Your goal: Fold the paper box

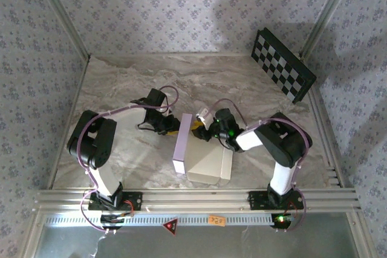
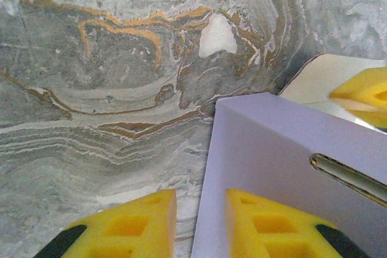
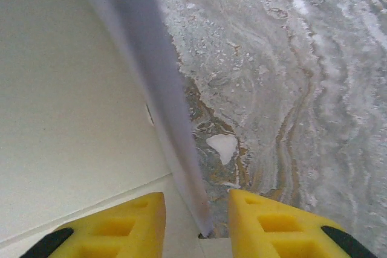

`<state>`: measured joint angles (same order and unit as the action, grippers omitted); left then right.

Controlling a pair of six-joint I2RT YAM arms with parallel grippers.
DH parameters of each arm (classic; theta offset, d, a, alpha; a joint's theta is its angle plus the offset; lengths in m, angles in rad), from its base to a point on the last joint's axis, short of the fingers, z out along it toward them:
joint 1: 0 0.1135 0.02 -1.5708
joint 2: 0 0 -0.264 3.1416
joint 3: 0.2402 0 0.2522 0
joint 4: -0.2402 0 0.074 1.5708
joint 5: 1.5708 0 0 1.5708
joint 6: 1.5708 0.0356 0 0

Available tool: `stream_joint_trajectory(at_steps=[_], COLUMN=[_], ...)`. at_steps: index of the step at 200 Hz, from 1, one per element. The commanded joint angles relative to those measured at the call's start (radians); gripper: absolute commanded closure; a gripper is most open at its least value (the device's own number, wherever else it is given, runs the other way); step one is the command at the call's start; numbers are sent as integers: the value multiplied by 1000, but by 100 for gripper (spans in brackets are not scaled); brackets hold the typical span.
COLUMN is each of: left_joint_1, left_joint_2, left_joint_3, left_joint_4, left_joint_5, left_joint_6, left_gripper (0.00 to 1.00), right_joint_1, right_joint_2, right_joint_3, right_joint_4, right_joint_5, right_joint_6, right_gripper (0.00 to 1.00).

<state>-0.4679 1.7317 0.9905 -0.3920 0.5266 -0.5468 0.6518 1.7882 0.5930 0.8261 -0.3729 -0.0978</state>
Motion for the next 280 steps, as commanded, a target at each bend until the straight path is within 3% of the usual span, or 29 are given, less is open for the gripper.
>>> stream_joint_trajectory(at_steps=[1,49,90,175,210,240,280], left_joint_1=[-6,-5,-6,-5,23,120,205], left_joint_2=[-23,-6,14,-39,-151,-244,-317], left_joint_3=[26,39,56,60,42,-24,-85], left_joint_4=[-27,-18,-20,-26,-82,-95,-128], left_joint_5=[-10,10,25,-11,-89,-80,-58], left_joint_6=[25,27,33,31,61,70,102], left_gripper=[71,71,72,73,72,71,70], right_joint_1=[-30,-69,-70,-65,-67,-72,-82], right_joint_2=[-26,24,85,34,-92,-163,-119], right_joint_3=[-10,44,105,100,165,334,635], right_joint_4=[-11,15,17,-61,-380,-880,-1520], right_joint_5=[-51,-210,-274,-217,-195,-184,-80], right_joint_6=[-12,-20,-20,-17,-106,-269,-489], right_gripper=[64,64,68,97,100,100,100])
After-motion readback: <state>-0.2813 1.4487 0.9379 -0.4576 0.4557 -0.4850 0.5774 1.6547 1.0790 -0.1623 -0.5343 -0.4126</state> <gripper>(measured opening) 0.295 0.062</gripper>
